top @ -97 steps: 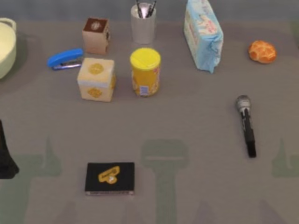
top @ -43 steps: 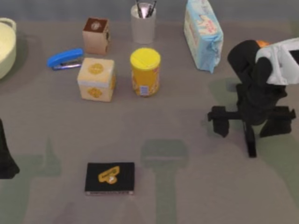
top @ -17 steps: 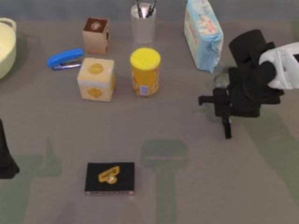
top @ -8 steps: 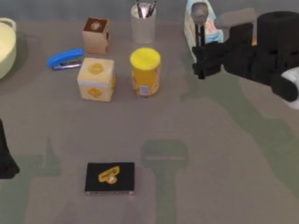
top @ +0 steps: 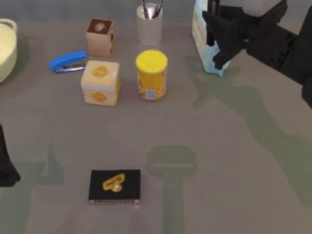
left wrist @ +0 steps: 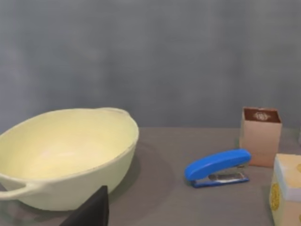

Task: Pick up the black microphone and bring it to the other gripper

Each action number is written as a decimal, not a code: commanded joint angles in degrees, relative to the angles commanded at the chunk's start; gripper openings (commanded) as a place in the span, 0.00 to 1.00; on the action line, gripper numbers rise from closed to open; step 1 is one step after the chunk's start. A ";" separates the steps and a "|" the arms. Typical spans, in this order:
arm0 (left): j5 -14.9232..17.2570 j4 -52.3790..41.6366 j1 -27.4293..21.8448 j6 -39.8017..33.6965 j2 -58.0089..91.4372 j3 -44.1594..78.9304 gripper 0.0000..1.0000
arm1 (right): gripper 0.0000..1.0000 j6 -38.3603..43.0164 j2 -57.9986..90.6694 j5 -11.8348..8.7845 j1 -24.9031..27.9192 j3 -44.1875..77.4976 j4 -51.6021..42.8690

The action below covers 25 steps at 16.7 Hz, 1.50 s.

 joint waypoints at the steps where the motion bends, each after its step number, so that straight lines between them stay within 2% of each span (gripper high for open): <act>1: 0.00 0.00 0.00 0.00 0.00 0.00 1.00 | 0.00 -0.06 -0.09 -0.06 -0.01 -0.06 0.16; 5: 0.00 0.00 0.00 0.00 0.00 0.00 1.00 | 0.00 0.09 0.11 0.01 0.28 0.21 0.03; 7: 0.00 0.00 0.00 0.00 0.00 0.00 1.00 | 0.00 0.09 -0.50 0.96 1.24 -0.06 -0.02; 9: 0.00 0.00 0.00 0.00 0.00 0.00 1.00 | 0.00 0.17 -2.38 3.92 4.19 -0.95 -0.24; 13: 0.00 0.00 0.00 0.00 0.00 0.00 1.00 | 0.00 0.69 -7.63 12.05 12.85 -3.53 -1.00; 15: 0.00 0.00 0.00 0.00 0.00 0.00 1.00 | 0.00 0.89 -9.78 15.01 15.90 -4.39 -1.17; 17: 0.00 0.00 0.00 0.00 0.00 0.00 1.00 | 0.00 0.92 -10.42 15.72 16.61 -4.60 -1.20; 25: 0.00 0.00 0.00 0.00 0.00 0.00 1.00 | 0.00 0.92 -10.42 15.72 16.61 -4.60 -1.20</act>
